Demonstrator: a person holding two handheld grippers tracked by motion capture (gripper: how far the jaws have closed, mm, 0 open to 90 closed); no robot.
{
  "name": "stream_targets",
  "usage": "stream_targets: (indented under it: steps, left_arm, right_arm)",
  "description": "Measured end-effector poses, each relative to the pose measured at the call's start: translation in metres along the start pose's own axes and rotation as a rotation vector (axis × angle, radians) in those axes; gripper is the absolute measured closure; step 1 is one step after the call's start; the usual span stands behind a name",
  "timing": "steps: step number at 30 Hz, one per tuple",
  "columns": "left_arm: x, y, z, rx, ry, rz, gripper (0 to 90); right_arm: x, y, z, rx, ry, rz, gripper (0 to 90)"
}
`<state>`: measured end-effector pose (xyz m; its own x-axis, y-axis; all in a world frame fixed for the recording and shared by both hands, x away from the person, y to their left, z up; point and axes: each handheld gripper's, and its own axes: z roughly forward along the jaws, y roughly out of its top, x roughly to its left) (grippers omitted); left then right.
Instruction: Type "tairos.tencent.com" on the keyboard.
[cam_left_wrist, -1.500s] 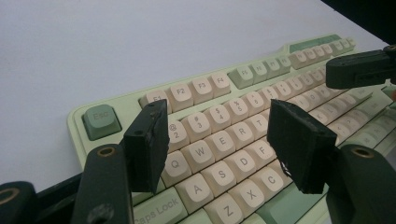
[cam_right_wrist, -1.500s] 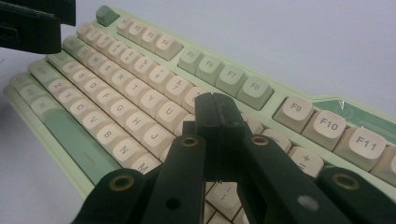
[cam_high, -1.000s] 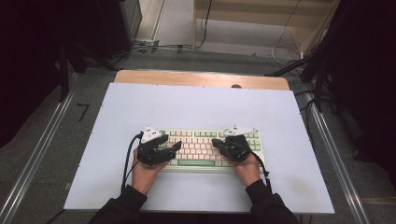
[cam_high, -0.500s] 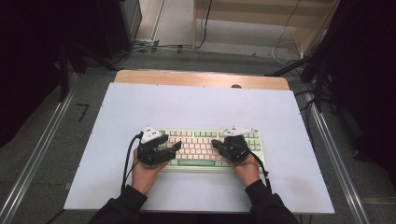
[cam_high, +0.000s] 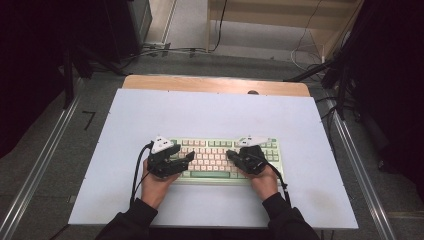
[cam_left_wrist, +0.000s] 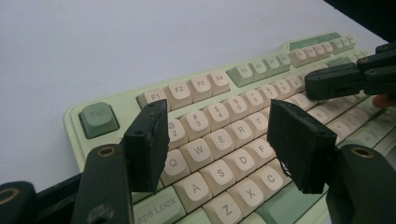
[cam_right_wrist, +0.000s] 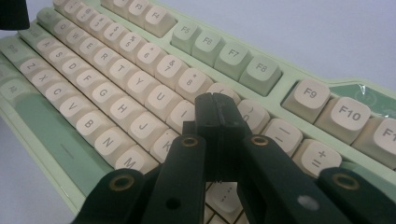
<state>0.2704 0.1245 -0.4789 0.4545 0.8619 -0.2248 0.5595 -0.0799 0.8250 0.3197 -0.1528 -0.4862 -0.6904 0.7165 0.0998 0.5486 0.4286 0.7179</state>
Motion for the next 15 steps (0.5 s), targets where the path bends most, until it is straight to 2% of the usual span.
stream_targets:
  steps: [4,7,9,11,15]
  left_arm:
    - [0.000,0.000,0.000,0.000,-0.001,0.000,39.2]
    - [0.000,0.000,0.000,0.000,0.001,-0.001,39.2]
    - [0.000,0.000,-0.001,0.000,0.001,-0.001,39.2]
    - [0.000,0.000,-0.001,-0.001,0.001,-0.001,39.1]
    - [0.000,0.000,0.000,0.000,0.001,-0.001,39.1]
  right_arm:
    - [0.000,0.002,-0.008,-0.040,0.027,0.016,84.5]
    - [0.001,0.003,-0.016,-0.066,0.057,0.031,71.6]
    - [0.001,0.004,-0.021,-0.083,0.075,0.042,54.9]
    - [0.000,0.005,-0.026,-0.097,0.082,0.050,45.3]
    - [-0.003,0.006,-0.036,-0.127,0.084,0.079,36.3]
